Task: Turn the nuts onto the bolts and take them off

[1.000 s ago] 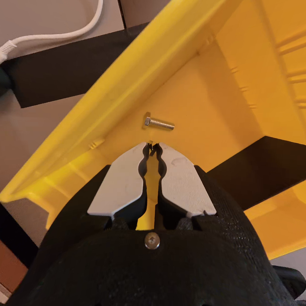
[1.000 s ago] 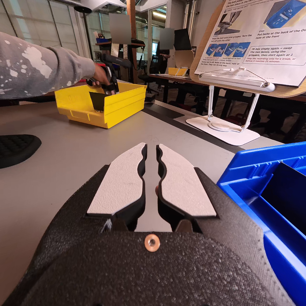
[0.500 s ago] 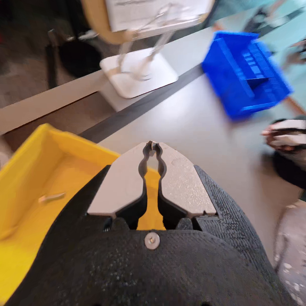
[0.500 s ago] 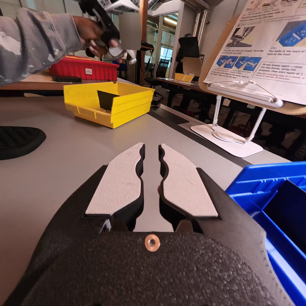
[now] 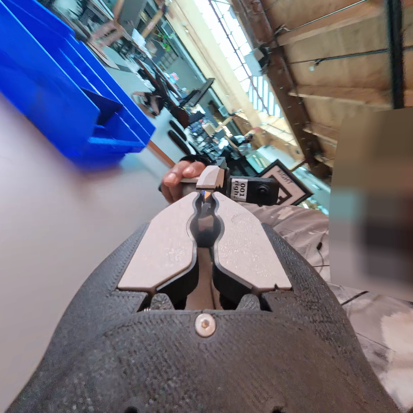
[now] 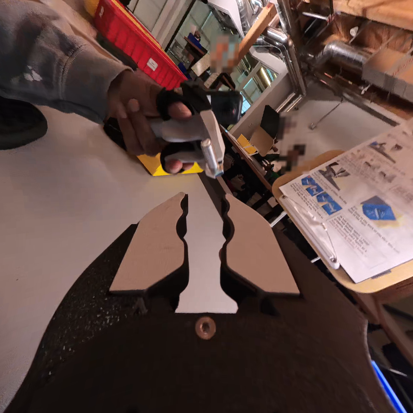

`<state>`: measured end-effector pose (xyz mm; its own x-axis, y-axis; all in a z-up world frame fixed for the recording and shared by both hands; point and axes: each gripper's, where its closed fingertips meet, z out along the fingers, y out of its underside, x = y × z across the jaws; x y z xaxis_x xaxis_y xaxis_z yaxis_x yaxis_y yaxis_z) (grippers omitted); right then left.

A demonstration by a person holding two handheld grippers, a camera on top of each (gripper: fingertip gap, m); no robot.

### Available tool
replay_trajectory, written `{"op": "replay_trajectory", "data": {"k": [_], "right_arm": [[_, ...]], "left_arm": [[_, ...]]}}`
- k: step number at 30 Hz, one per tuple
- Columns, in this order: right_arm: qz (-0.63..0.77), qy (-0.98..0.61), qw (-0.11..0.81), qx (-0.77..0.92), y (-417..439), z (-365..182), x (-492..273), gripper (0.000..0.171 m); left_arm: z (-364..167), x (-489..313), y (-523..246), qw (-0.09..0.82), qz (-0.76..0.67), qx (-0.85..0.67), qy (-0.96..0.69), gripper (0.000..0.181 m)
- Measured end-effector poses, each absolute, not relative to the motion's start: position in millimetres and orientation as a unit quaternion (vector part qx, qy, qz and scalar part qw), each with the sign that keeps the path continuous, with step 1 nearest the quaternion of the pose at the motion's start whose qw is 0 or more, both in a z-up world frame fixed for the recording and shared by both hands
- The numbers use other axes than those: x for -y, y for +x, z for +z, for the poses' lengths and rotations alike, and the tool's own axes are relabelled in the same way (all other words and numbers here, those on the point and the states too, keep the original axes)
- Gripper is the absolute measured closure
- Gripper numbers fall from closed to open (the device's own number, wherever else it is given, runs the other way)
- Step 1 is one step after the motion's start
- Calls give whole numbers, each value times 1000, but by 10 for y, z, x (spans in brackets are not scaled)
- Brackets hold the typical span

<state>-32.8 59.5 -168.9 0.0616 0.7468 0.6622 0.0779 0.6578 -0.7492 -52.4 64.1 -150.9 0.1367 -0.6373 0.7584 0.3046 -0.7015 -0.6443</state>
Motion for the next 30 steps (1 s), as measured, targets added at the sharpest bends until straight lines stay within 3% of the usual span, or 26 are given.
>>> {"op": "replay_trajectory", "data": {"k": [3,8,13,20,25,30], "right_arm": [[236,-298,665,642,-428,-1696,-510,141],[251,-295,659,644,-420,-1757,-466,152],[294,-328,626,643,-415,-1803,-488,152],[443,-470,442,623,-378,-2037,-560,153],[490,-502,345,624,-396,-2194,-395,153],[496,-491,338,632,-408,-2161,-270,153]], "left_arm": [[-1608,-547,-308,330,-678,-123,-645,174],[-1712,-499,-226,303,-691,-119,-645,174],[-1748,-532,-262,337,-664,-137,-653,174],[-1690,-529,-417,493,-440,-286,-694,156],[-1836,-393,-227,484,-374,-372,-698,156],[-1873,-320,-148,477,-368,-405,-688,170]]}}
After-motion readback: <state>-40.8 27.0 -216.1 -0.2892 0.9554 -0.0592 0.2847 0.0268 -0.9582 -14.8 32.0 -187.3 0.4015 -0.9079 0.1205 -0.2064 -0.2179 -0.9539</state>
